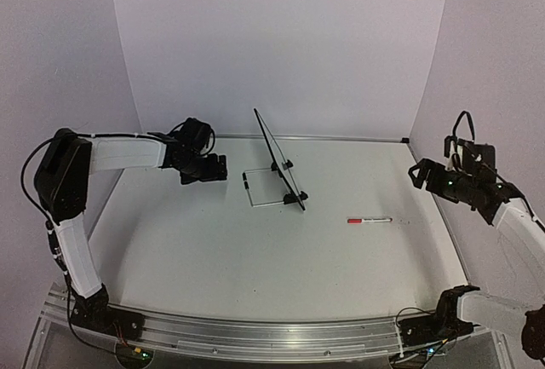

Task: Write a sentence on the whiteboard
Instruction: Move the whiteboard to the center of the board.

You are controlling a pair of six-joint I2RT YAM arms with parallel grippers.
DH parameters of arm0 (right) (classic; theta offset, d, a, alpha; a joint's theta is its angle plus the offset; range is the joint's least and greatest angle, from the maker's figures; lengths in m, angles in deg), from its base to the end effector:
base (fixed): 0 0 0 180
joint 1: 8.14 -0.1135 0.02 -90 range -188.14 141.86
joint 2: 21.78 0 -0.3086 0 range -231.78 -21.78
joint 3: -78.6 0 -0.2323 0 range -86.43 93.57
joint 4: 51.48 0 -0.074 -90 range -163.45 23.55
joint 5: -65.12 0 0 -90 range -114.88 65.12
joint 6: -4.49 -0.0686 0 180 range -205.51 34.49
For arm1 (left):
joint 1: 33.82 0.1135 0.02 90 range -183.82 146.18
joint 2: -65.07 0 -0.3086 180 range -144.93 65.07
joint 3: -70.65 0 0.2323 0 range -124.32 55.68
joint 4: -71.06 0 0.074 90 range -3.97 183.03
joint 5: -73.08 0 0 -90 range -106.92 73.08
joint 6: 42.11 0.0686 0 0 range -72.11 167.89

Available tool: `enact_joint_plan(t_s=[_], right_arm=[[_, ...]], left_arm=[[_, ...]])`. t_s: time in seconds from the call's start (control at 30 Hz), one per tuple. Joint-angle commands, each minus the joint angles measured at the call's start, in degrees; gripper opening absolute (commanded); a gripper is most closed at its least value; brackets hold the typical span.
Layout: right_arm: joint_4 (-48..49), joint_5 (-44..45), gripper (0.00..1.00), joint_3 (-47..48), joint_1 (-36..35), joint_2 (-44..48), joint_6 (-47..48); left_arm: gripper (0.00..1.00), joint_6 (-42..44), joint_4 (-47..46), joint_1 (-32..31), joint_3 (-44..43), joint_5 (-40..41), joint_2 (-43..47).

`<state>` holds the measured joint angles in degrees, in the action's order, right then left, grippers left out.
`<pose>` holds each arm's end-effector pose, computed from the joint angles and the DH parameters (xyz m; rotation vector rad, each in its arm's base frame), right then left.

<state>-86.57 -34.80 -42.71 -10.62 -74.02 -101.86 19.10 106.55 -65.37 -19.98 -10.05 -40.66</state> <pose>0.1854 0.0199 0.3157 0.1450 2.0795 0.3803 0.3606 -0.2118 0.2402 0.0064 2.4714 -0.3165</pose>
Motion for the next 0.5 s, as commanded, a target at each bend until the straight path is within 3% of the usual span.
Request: enact_joint_plan(t_s=[0.0, 0.3, 0.47], right_arm=[[0.7, -0.7, 0.98, -1.3, 0.1, 1.1, -0.4], [0.9, -2.4, 0.98, -2.3, 0.1, 1.0, -0.4], [0.9, -2.8, 0.98, -2.7, 0.1, 1.2, -0.4]], left_arm=[[0.85, -3.8, 2.0, -3.6, -8.1, -2.1, -7.5], [0.59, -8.6, 0.3, -4.7, -16.7, 0.5, -17.8], [0.51, -9.4, -0.6, -4.7, -20.8, 1.3, -22.5]])
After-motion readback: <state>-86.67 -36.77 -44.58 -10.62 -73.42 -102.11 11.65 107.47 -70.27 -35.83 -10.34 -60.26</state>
